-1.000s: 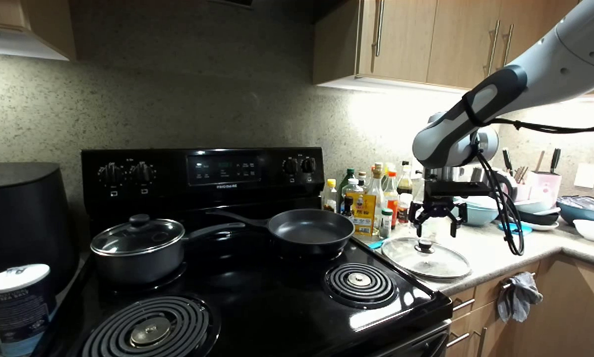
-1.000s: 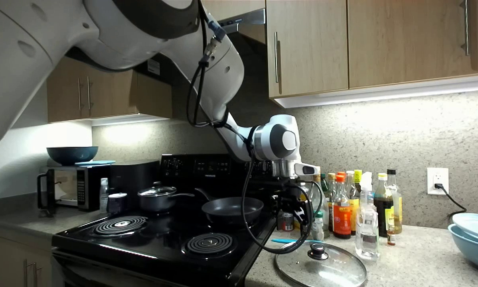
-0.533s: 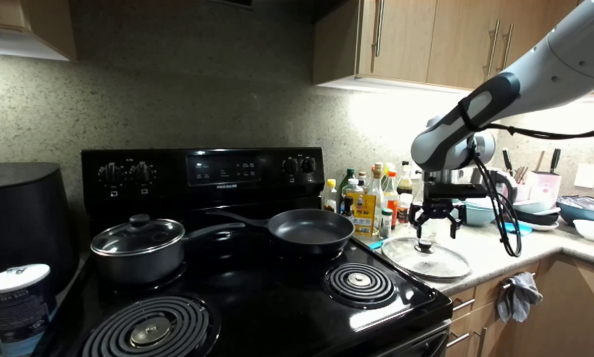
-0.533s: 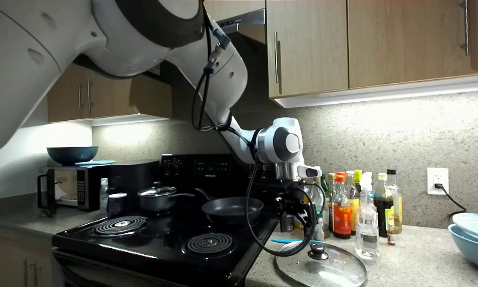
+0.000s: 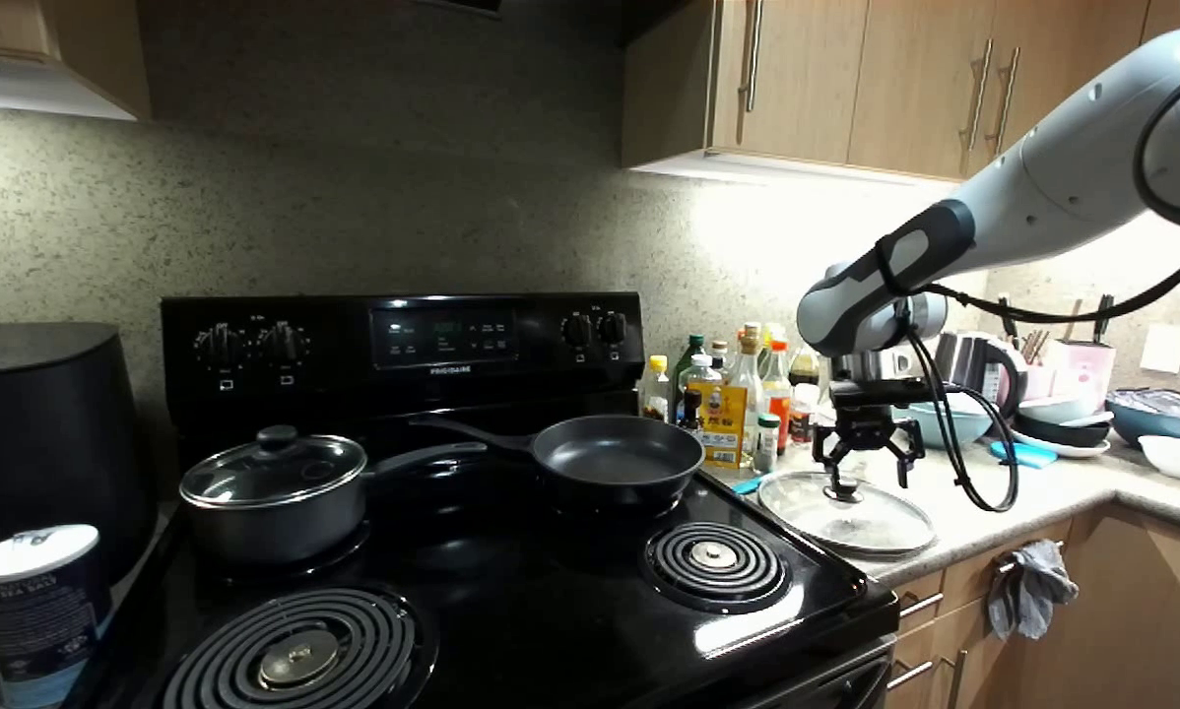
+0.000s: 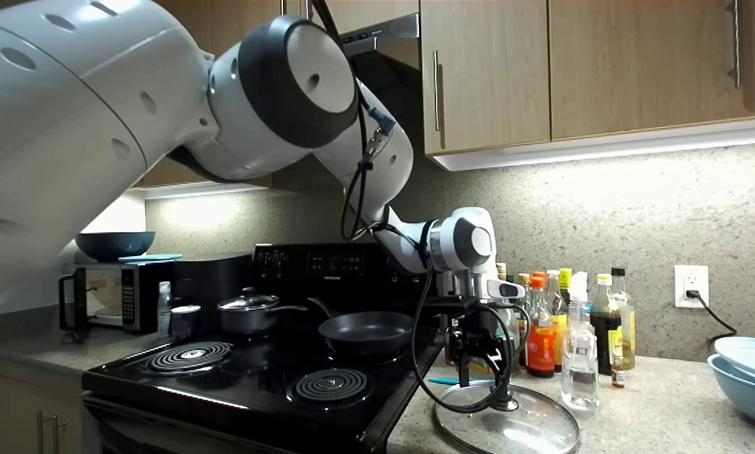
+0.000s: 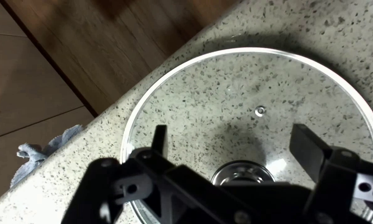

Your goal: Pick up the glass lid from the countertop and put it on the black pan on the stove.

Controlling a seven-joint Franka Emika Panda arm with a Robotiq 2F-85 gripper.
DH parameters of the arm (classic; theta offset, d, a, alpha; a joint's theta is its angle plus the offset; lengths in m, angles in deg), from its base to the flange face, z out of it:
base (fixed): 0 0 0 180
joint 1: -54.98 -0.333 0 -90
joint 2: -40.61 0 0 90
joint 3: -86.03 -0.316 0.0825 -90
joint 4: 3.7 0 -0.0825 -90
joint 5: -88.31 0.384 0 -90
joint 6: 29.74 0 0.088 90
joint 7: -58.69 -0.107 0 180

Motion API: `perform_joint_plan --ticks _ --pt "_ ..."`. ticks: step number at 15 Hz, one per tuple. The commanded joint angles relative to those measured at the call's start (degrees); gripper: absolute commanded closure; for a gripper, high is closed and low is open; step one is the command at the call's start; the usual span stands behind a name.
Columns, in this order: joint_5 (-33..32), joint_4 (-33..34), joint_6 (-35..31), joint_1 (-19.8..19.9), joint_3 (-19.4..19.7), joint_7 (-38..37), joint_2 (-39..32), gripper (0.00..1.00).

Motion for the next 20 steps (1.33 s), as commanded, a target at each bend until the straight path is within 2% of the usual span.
perform_joint_plan --ticks 1,10,14,15,20 --pt "0.3 1.7 0.7 -0.1 0.4 0.1 -1.4 0.0" --pt "1.8 7.3 0.1 1.0 -0.1 -0.1 -5.2 0.0" --pt "2.2 13.1 2.4 1.7 0.1 -1.1 -9.3 0.0" --pt "0.7 9.5 1.0 0.8 0.4 0.1 -6.7 0.0" --pt "0.9 12.4 1.3 1.4 0.4 0.1 -9.2 0.0"
